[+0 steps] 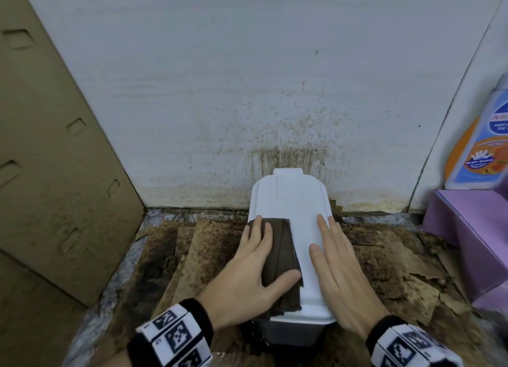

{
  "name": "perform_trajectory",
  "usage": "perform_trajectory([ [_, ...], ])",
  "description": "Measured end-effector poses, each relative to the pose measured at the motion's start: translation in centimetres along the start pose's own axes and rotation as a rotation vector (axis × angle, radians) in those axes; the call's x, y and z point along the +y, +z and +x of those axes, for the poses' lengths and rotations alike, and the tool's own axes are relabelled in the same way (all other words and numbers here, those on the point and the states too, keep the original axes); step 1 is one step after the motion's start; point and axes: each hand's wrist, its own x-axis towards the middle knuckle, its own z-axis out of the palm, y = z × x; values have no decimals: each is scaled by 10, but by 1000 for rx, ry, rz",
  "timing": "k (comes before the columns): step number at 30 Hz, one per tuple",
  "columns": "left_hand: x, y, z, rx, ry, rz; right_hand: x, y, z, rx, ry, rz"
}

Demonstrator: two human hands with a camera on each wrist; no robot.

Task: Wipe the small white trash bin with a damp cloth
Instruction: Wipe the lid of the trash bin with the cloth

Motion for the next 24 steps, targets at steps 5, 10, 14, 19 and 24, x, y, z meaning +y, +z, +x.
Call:
perform_trajectory([
  [5,-3,-13,28,-193,-22,102,-5,-1,2,4,10,-16],
  [10,-4,-26,69,-211,-21,241,-6,0,2,22,17,-26],
  [14,-8,-41,105,-251,-18,297,-15,-5,3,13,71,36],
  [19,-12,-52,145,-231,-19,341,-29,-24,2,-130,195,186],
  [24,-5,-65,175,-239,14,419,-28,-21,5,-123,175,173],
])
